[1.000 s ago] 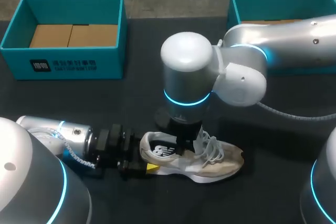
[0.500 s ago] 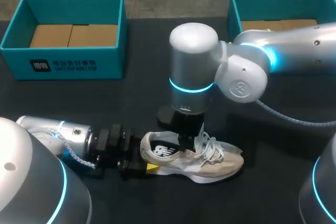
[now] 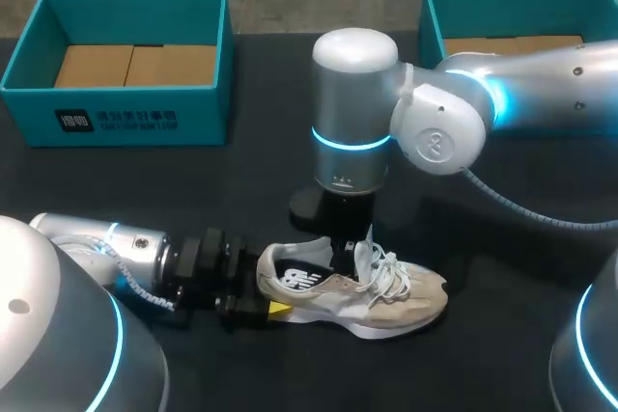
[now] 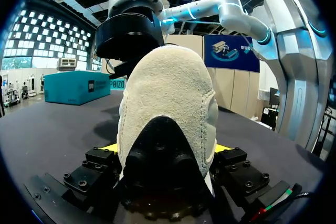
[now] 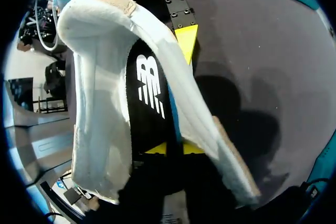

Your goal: Take the shoe out of the shoebox, open the shoe tongue, remove and reinsert the insole, then place the shoe into the shoebox

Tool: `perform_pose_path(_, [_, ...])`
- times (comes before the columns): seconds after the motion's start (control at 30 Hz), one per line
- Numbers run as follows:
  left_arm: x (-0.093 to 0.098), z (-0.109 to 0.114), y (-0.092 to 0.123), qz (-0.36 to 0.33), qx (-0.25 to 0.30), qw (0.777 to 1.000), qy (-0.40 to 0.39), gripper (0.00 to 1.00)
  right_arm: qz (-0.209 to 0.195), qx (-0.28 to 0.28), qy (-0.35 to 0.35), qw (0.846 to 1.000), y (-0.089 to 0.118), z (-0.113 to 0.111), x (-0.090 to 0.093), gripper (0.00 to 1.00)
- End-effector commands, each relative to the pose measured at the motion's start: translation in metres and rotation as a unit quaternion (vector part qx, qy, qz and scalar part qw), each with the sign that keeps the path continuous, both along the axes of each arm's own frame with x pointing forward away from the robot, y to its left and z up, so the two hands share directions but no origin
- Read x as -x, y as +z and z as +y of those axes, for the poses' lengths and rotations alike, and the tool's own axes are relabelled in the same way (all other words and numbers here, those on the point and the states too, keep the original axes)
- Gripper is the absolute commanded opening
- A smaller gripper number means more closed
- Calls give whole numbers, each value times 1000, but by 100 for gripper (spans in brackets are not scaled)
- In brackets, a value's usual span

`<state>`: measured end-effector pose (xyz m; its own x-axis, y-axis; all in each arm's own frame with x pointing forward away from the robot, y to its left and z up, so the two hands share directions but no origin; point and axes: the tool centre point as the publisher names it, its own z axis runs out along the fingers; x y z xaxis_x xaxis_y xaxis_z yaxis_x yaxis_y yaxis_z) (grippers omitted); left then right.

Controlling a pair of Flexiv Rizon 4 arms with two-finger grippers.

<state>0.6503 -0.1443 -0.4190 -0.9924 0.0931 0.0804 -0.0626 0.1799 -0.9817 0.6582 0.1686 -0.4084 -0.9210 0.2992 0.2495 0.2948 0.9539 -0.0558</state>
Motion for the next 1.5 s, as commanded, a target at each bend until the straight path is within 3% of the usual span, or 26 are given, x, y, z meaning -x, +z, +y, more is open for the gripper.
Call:
perform_pose_path(0.03, [-1,1,-2,0,-1,1000,0,0,-10,-5,5,1000,-16,10,18,0])
perform_pose_path(0.4, [-1,1,-2,0,-1,1000,0,0,-43,-28,14,999,-4,11,26,0])
perform_pose_path(0.57, [-1,1,-2,0,-1,1000,0,0,-106,-78,17,991,9,7,29,0])
perform_pose_path(0.83, [-1,1,-2,0,-1,1000,0,0,-199,-159,10,967,27,1,32,0])
perform_pose_path(1.27, [-1,1,-2,0,-1,1000,0,0,-224,-193,18,955,35,-4,26,0])
perform_pose_path(1.5, [-1,1,-2,0,-1,1000,0,0,-250,-227,26,941,42,-9,24,0])
